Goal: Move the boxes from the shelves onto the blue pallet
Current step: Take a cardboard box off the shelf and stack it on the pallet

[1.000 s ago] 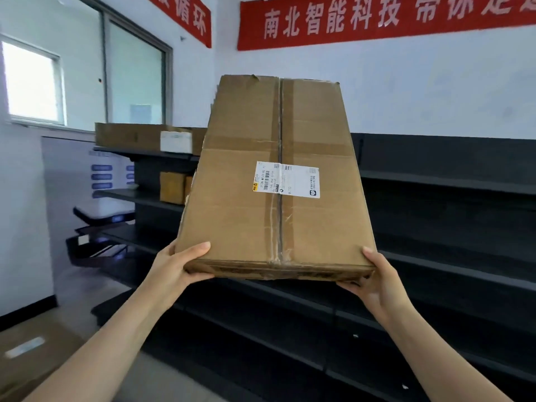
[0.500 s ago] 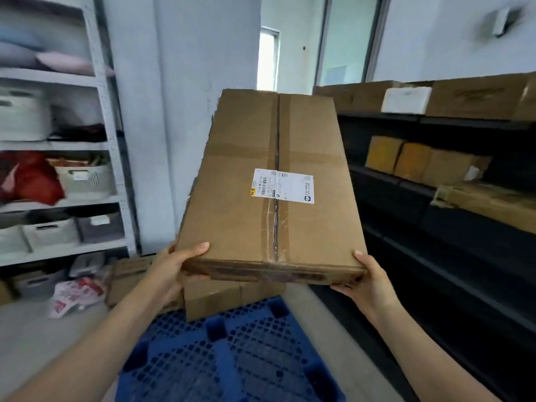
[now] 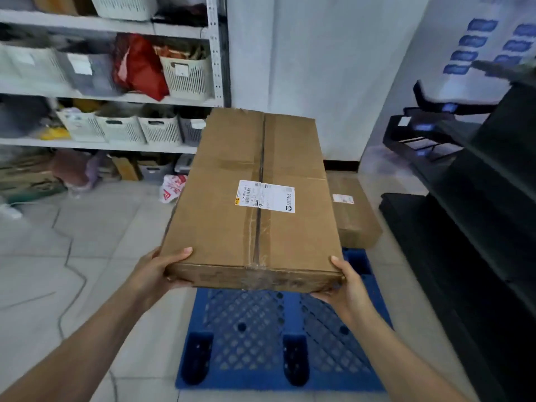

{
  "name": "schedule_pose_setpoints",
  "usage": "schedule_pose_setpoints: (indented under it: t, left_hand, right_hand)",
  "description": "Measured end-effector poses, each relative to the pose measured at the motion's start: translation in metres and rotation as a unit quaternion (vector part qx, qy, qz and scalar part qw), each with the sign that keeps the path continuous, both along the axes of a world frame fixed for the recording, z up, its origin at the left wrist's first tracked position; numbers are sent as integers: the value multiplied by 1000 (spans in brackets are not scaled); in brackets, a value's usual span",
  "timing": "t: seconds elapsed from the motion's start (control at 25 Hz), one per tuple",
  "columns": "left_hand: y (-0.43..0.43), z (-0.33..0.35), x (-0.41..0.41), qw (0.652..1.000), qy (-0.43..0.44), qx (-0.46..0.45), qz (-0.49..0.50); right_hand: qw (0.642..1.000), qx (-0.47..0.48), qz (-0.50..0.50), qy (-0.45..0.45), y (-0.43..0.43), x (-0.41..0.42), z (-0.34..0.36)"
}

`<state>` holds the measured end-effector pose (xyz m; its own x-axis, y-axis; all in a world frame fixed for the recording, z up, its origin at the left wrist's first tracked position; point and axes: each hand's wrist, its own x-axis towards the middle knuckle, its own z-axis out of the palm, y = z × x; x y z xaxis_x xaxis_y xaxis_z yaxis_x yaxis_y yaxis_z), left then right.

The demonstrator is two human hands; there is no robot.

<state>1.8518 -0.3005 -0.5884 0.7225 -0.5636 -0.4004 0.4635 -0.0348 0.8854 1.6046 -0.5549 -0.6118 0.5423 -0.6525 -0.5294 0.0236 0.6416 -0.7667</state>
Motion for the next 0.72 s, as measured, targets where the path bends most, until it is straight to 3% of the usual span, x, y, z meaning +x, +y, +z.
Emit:
schedule_pose_setpoints:
  t: [0.36, 0.72]
  left_hand:
    - [34, -148, 78, 992, 75, 101, 19]
    - [17, -319, 227, 978, 106, 170, -54]
  right_hand:
    - [977, 166, 78, 109, 10, 101, -159]
    - [961, 234, 13, 145, 26, 220, -324]
